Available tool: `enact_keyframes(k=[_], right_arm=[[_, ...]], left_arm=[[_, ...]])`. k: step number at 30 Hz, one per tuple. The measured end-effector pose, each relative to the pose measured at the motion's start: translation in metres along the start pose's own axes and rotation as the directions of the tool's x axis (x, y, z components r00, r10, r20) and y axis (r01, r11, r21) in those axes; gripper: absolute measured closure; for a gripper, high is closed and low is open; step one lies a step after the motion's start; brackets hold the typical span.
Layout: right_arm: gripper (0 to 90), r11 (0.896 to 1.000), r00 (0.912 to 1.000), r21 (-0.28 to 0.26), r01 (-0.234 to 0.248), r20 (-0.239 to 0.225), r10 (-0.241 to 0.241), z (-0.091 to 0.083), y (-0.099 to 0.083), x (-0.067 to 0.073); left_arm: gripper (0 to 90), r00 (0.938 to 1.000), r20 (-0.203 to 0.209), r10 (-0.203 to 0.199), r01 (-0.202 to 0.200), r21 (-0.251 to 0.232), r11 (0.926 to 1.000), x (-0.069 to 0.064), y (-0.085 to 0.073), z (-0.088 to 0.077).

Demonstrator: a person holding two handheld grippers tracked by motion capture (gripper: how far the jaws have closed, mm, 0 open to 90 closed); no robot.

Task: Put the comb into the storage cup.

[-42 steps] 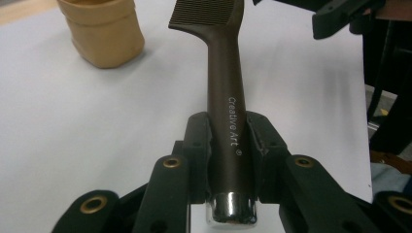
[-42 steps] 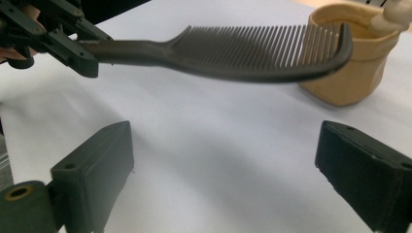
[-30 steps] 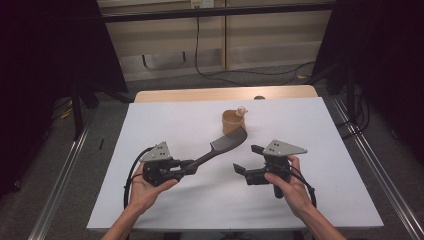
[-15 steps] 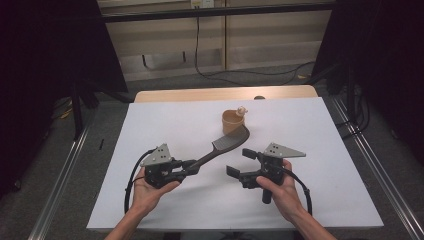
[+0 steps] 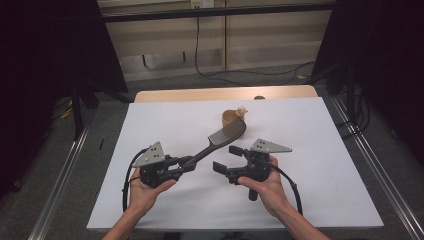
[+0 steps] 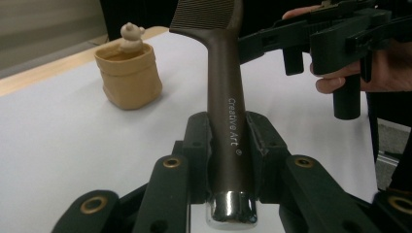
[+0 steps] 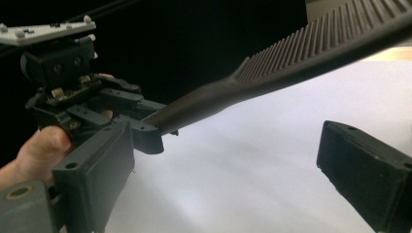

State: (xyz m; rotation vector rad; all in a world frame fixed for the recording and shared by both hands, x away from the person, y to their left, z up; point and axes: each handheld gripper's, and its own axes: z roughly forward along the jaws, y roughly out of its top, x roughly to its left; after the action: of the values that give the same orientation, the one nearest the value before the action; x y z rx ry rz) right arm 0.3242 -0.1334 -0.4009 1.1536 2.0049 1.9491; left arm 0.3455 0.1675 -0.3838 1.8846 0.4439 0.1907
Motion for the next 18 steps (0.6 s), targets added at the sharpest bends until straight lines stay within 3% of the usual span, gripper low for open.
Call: enact_keyframes(k=[8, 14, 18], right_arm=[[7.9, 0.998, 0.9988, -0.048, -0.050, -0.007, 0.049, 0.018, 0.009, 0.005], [14.5, 0.989, 0.9948, -0.104, -0.101, -0.021, 0.100, 0.028, 0.010, 0.005], [18.5, 0.982, 0.9914, -0.135, -0.131, -0.020, 0.129, 0.027, 0.008, 0.002]], left_arm=[[72.7, 0.9999, -0.010, 0.007, -0.007, -0.058, 0.9983, 0.004, -0.001, -0.002], [72.7, 0.9999, -0.008, -0.015, 0.014, -0.072, 0.9973, 0.005, -0.006, 0.002], [72.7, 0.9998, -0.017, -0.010, 0.008, -0.076, 0.9971, 0.006, -0.005, 0.003]])
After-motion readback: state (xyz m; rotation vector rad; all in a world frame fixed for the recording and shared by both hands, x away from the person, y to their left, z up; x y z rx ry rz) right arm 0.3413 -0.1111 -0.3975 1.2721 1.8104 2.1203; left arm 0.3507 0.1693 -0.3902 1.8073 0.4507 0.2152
